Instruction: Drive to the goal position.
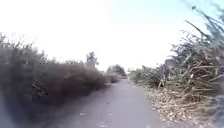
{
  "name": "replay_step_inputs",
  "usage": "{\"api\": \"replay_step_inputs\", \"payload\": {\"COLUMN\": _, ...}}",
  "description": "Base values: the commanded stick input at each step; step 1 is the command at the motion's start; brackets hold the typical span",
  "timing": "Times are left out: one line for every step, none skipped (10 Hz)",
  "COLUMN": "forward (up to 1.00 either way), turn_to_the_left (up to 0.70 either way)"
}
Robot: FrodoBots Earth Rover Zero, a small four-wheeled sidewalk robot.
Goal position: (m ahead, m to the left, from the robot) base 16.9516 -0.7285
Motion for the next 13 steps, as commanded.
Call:
{"api": "replay_step_inputs", "payload": {"forward": 0.85, "turn_to_the_left": 0.0}}
{"api": "replay_step_inputs", "payload": {"forward": 0.85, "turn_to_the_left": 0.0}}
{"api": "replay_step_inputs", "payload": {"forward": 0.85, "turn_to_the_left": 0.0}}
{"api": "replay_step_inputs", "payload": {"forward": 0.85, "turn_to_the_left": 0.0}}
{"api": "replay_step_inputs", "payload": {"forward": 0.85, "turn_to_the_left": 0.0}}
{"api": "replay_step_inputs", "payload": {"forward": 0.85, "turn_to_the_left": 0.0}}
{"api": "replay_step_inputs", "payload": {"forward": 0.85, "turn_to_the_left": 0.0}}
{"api": "replay_step_inputs", "payload": {"forward": 0.85, "turn_to_the_left": 0.0}}
{"api": "replay_step_inputs", "payload": {"forward": 0.85, "turn_to_the_left": -0.1}}
{"api": "replay_step_inputs", "payload": {"forward": 0.85, "turn_to_the_left": -0.27}}
{"api": "replay_step_inputs", "payload": {"forward": 0.85, "turn_to_the_left": -0.31}}
{"api": "replay_step_inputs", "payload": {"forward": 0.85, "turn_to_the_left": -0.27}}
{"api": "replay_step_inputs", "payload": {"forward": 0.85, "turn_to_the_left": -0.22}}
